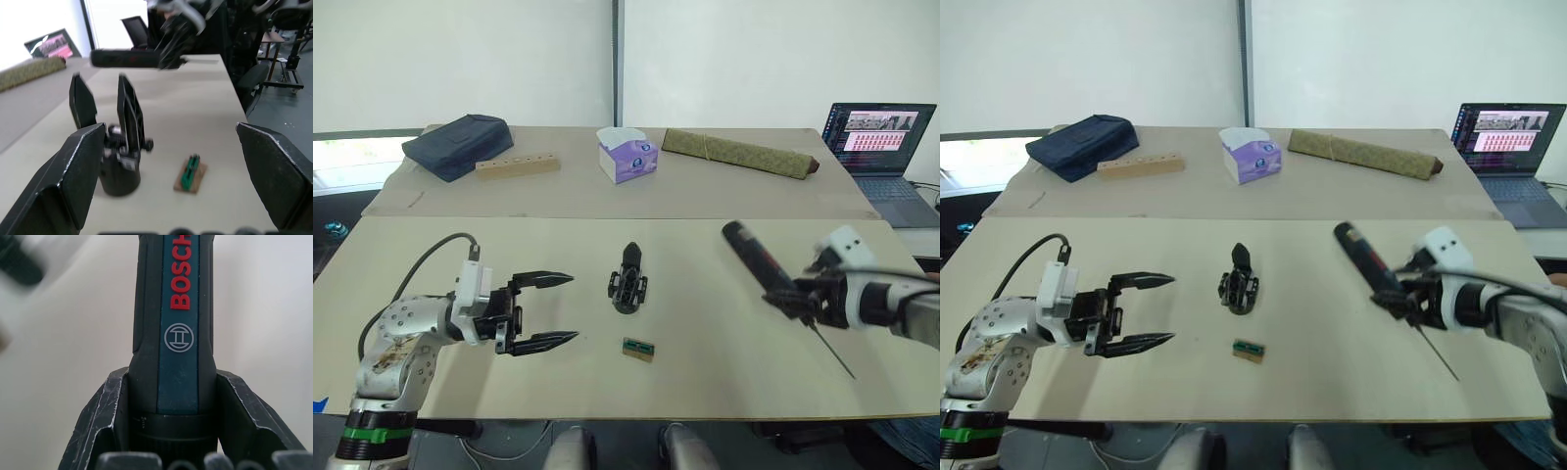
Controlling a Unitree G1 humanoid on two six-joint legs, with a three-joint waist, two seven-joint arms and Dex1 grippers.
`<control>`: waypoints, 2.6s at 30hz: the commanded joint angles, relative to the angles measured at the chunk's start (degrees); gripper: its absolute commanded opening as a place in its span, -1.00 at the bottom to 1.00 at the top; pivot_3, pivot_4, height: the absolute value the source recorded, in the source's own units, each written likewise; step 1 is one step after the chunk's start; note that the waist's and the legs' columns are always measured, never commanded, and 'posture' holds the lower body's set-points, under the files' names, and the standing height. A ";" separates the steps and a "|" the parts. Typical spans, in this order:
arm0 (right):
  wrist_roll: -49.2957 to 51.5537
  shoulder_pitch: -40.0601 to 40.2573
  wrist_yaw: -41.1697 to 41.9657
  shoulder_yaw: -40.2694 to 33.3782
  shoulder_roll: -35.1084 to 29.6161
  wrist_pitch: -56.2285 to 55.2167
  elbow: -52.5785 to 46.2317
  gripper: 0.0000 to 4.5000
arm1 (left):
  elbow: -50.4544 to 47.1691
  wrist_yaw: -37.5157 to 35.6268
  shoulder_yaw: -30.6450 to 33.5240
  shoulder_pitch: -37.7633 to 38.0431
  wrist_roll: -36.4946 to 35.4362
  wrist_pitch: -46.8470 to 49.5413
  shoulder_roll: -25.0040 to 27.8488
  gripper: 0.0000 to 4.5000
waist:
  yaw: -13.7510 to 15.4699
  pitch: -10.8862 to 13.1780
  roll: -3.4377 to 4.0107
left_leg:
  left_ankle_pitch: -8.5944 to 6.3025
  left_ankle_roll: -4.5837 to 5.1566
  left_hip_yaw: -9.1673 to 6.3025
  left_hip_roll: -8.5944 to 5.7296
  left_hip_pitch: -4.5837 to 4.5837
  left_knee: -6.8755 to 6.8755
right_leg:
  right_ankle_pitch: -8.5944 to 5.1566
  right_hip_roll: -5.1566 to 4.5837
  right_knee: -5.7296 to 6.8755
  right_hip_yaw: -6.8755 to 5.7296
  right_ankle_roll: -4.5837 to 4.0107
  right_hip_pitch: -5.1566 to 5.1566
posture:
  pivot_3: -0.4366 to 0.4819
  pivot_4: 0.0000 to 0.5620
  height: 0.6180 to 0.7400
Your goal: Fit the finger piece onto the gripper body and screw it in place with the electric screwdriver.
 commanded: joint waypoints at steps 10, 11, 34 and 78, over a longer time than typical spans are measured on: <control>-8.39 3.45 0.83 9.62 0.22 -13.28 1.36 -0.13 | -2.35 -1.06 -2.99 1.34 0.55 -2.07 -0.19 1.00 | 0.03 0.06 -0.06 | 0.05 0.00 0.23 0.01 -0.04 0.36 | 0.08 -0.08 -0.09 0.18 0.12 -0.02 | -0.05 -0.47 1.00; -8.74 3.24 1.02 9.96 0.31 -13.88 1.93 -0.13 | -2.33 -0.96 -3.18 1.27 0.60 -2.03 -0.24 1.00 | 0.04 0.06 -0.06 | 0.05 0.00 0.22 0.00 -0.06 0.35 | 0.13 -0.07 -0.06 0.18 0.15 -0.04 | -0.05 -0.47 1.00; -7.55 -38.25 18.02 36.92 -19.08 15.56 0.07 0.97 | -1.20 2.46 -8.03 -2.21 2.31 0.20 -3.14 1.00 | 0.01 0.11 -0.05 | 0.05 -0.01 0.21 0.07 -0.07 0.29 | 0.10 -0.12 -0.02 0.14 -0.50 -0.22 | -0.05 -0.47 1.00; -1.62 -26.43 21.24 11.93 -7.48 4.59 7.59 -0.16 | -4.52 2.34 -8.06 0.57 0.68 3.08 -0.95 1.00 | 0.04 0.12 -0.08 | 0.05 0.01 0.16 0.01 -0.64 0.77 | 0.26 -0.02 0.68 0.09 -0.15 -0.76 | -0.05 -0.47 1.00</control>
